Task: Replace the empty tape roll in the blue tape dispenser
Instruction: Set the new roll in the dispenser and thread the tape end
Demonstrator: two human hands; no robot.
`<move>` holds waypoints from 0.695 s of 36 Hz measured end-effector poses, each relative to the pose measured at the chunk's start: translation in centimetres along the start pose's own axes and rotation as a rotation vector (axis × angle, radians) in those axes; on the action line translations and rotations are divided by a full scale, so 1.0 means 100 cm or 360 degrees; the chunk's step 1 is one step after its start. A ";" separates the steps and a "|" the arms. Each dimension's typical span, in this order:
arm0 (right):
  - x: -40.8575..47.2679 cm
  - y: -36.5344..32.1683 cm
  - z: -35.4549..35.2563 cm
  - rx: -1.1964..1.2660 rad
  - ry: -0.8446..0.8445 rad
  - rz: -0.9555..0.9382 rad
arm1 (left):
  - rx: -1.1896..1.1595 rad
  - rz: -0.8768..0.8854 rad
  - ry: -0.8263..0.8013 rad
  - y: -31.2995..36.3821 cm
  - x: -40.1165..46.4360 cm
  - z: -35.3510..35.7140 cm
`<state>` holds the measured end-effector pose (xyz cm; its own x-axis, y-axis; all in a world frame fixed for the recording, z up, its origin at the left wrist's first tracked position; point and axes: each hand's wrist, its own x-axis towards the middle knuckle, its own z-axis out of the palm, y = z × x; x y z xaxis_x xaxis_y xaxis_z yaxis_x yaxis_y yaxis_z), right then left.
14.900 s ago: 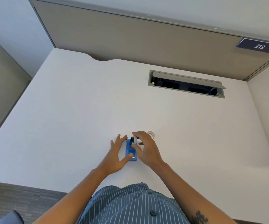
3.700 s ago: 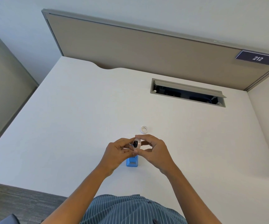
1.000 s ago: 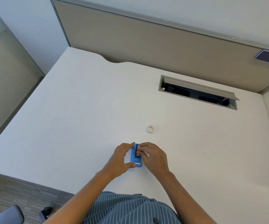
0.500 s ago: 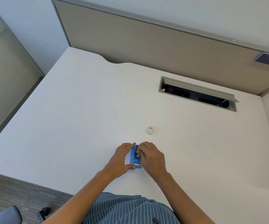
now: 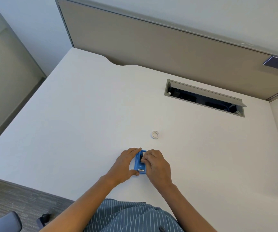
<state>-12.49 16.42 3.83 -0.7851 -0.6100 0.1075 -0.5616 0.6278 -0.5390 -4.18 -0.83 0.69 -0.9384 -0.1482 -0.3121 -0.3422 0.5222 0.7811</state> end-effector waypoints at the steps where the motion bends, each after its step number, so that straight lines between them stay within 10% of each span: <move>1: 0.000 0.000 0.000 0.0002 0.0002 0.0004 | 0.0008 0.0008 0.0005 -0.001 0.000 0.000; 25: -0.023 -0.007 -0.004 -0.0002 0.0059 -0.0079 | 0.0224 0.0133 0.0059 -0.003 0.000 -0.002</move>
<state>-10.38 17.61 4.26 -0.7655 -0.6220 0.1649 -0.6003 0.5979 -0.5312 -4.10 -1.15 0.51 -0.9653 -0.1289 -0.2272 -0.2556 0.6461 0.7191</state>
